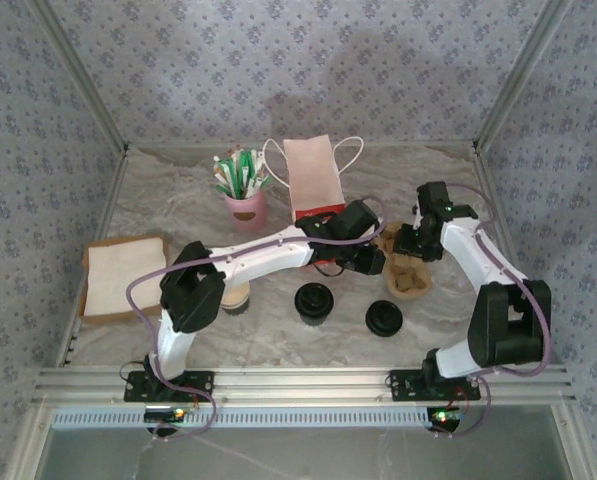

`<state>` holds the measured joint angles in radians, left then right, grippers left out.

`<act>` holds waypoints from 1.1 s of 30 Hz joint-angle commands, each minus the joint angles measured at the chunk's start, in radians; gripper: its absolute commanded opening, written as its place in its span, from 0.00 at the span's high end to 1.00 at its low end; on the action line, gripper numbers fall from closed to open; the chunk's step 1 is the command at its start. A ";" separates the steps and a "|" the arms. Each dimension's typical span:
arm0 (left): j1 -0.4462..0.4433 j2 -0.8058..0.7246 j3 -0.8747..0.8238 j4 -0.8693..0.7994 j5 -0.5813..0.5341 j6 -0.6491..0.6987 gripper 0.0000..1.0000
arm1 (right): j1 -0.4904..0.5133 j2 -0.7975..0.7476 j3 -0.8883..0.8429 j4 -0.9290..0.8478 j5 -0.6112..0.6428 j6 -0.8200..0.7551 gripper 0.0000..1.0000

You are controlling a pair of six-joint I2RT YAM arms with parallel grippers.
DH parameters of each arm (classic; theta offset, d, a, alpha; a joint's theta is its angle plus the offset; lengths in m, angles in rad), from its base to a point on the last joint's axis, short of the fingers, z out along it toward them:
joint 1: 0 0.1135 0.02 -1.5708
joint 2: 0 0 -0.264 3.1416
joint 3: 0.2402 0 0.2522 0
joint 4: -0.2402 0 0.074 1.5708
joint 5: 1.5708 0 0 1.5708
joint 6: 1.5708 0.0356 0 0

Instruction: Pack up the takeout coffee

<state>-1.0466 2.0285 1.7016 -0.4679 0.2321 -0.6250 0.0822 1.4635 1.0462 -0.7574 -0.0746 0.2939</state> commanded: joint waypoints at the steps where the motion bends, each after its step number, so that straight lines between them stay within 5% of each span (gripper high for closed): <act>1: 0.004 0.012 0.033 0.015 0.009 0.010 0.73 | 0.014 0.039 0.038 -0.013 0.015 -0.025 0.51; 9: 0.010 0.012 0.028 0.018 0.013 0.013 0.73 | 0.046 0.082 0.040 -0.016 0.037 -0.032 0.46; 33: 0.016 0.016 0.018 0.055 0.024 -0.003 0.74 | 0.080 0.049 0.000 -0.063 0.114 0.007 0.61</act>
<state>-1.0340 2.0319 1.7039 -0.4435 0.2401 -0.6258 0.1661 1.5444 1.0565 -0.7776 0.0235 0.2806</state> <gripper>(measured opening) 0.265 0.396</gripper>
